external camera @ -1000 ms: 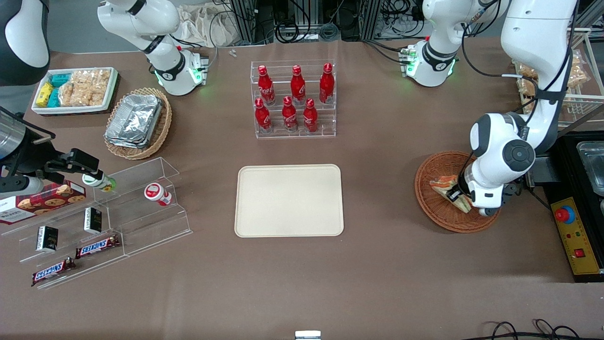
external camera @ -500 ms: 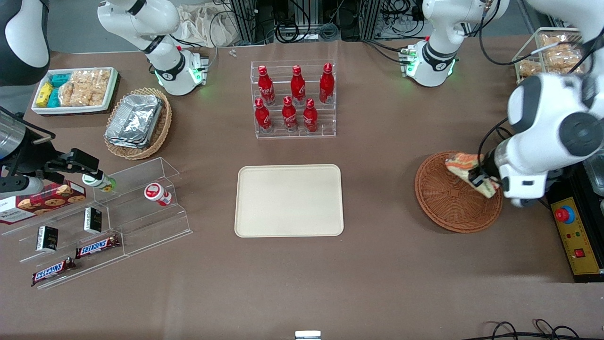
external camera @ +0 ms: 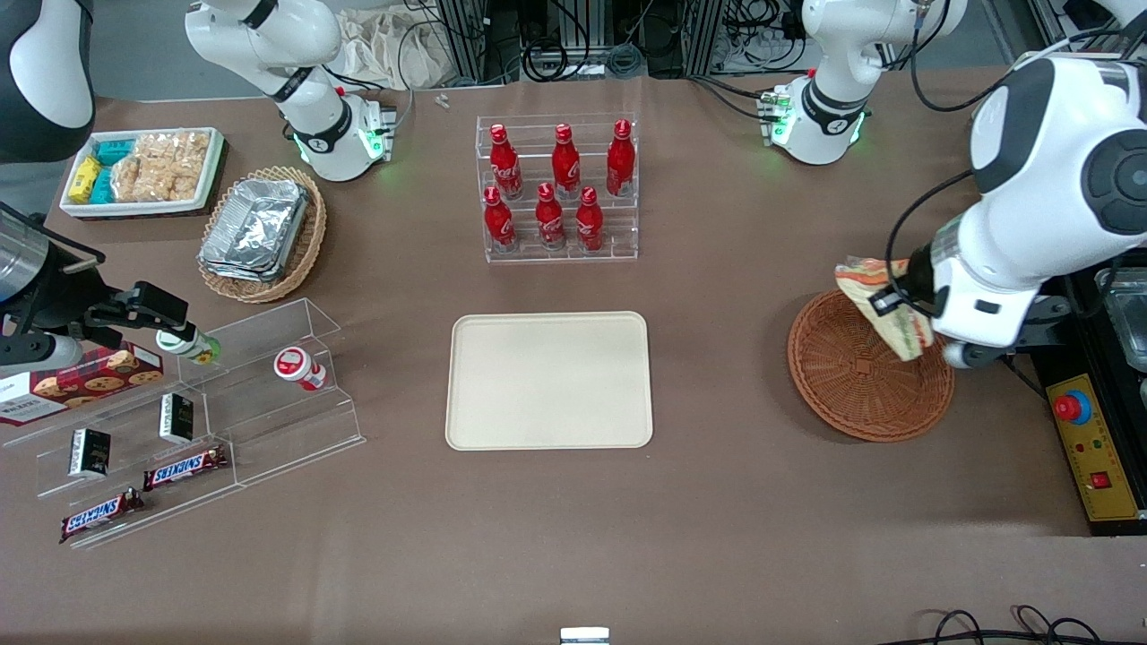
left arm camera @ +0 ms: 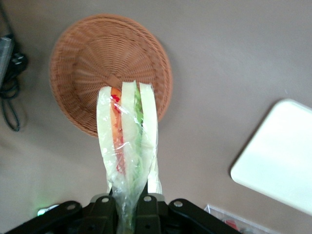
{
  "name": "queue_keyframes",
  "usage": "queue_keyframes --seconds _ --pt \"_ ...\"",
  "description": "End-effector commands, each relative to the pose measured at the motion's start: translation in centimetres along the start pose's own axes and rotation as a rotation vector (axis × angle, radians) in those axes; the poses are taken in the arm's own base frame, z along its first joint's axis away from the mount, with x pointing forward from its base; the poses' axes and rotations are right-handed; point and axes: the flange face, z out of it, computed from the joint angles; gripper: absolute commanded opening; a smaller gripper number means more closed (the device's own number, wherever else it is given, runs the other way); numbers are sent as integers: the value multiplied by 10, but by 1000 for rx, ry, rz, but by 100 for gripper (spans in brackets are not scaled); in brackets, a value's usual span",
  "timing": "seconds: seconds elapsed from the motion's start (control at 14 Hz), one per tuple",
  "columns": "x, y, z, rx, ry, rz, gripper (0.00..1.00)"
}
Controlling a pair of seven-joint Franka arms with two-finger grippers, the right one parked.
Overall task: Place sandwich from basket to tray
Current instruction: 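Lift the sandwich and carry it toward the cream tray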
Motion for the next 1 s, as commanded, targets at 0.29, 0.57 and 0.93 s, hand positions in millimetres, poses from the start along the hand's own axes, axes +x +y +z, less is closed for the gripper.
queue_keyframes --seconds 0.29,0.57,0.93 --pt "-43 104 29 -47 6 239 7" --pt "-85 168 48 -49 82 415 9" --pt "-103 234 118 -36 132 517 14"
